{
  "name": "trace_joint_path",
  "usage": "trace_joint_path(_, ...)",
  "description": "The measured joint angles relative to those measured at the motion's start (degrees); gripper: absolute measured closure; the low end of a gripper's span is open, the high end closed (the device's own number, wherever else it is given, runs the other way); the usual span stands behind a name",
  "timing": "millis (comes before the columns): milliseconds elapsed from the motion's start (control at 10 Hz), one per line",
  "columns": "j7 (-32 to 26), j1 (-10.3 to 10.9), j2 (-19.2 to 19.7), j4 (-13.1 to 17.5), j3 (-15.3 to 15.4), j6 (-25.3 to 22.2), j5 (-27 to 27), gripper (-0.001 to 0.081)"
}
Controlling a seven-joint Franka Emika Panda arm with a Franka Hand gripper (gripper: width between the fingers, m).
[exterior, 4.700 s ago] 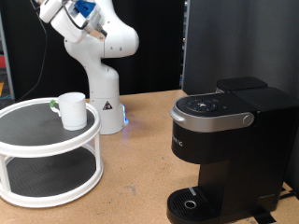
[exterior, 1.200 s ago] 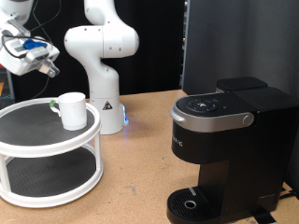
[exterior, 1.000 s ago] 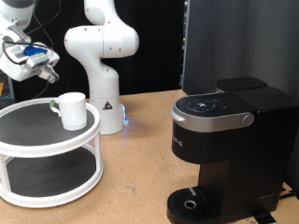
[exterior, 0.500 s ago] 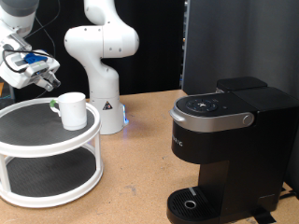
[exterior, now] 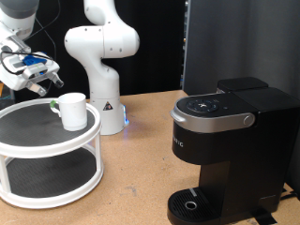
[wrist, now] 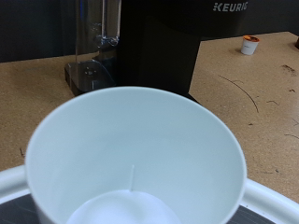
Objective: Make a cup of coffee with the keurig machine
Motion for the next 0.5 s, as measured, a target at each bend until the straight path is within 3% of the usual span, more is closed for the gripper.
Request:
trace_joint_path(100, -0.7, 0.7, 0.0, -0.3, -0.5, 1.1, 0.1, 0.0075)
trace_joint_path(200, -1.5, 1.5, 0.0, -0.7, -1.3, 2.3, 0.1, 0.0075)
trace_joint_path(300, -2.1, 2.4, 0.1, -1.0, -1.9, 2.8, 0.1, 0.0014)
trace_joint_path(500, -2.7, 3.3, 0.6, -1.3, -2.6, 3.1, 0.0, 0.0008)
